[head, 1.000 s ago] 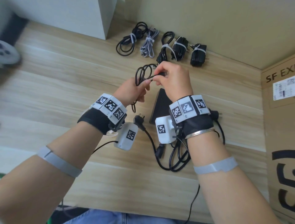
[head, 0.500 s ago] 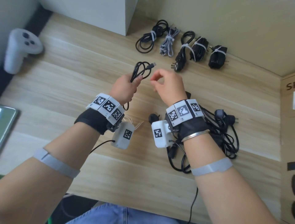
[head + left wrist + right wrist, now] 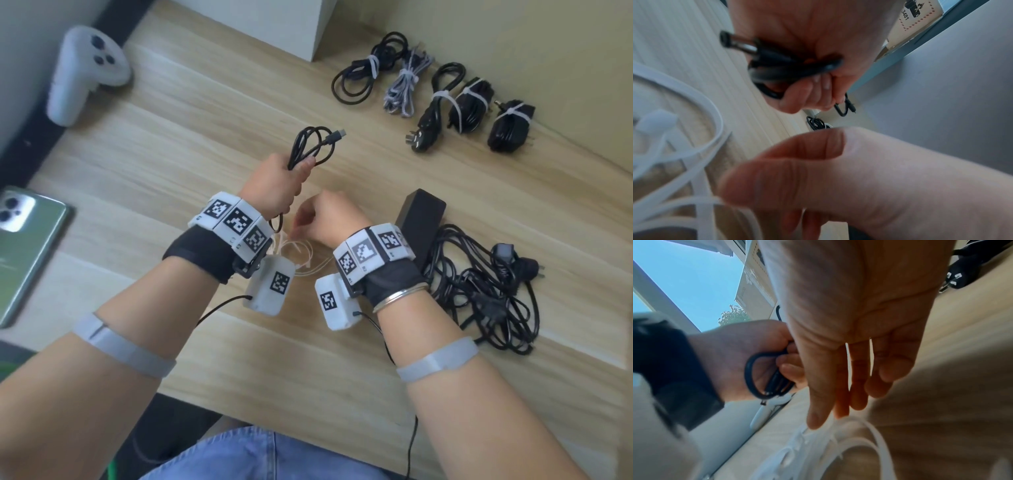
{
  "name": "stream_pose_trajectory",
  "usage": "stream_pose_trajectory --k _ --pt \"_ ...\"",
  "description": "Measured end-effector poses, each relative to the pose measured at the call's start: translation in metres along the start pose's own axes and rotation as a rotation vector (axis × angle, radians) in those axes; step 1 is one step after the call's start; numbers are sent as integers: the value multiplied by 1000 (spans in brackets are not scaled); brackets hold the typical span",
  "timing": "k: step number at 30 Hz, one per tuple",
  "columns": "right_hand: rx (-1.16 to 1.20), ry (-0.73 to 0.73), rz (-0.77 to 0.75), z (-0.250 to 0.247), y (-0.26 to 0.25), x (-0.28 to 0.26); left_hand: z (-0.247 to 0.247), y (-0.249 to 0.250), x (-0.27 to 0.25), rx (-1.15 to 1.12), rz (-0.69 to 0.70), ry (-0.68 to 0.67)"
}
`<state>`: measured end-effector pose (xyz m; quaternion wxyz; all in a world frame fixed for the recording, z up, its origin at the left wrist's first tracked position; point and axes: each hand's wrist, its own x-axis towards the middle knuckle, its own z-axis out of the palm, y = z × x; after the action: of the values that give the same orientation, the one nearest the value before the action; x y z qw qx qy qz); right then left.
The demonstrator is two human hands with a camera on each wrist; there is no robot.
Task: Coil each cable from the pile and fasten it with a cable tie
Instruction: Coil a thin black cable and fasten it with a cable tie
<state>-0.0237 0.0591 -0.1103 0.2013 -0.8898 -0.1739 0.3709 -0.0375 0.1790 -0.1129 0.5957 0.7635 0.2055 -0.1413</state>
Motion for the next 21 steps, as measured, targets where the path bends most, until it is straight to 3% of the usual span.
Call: stream_pose_trajectory --k 4,12,21 --pt "-55 -19 -14 3 -1 1 -2 0 1 -21 10 -5" --pt "-91 135 12 -15 18 -1 3 4 4 -7 39 -19" --pt "104 355 35 -41 47 -11 17 10 9 -23 64 -45"
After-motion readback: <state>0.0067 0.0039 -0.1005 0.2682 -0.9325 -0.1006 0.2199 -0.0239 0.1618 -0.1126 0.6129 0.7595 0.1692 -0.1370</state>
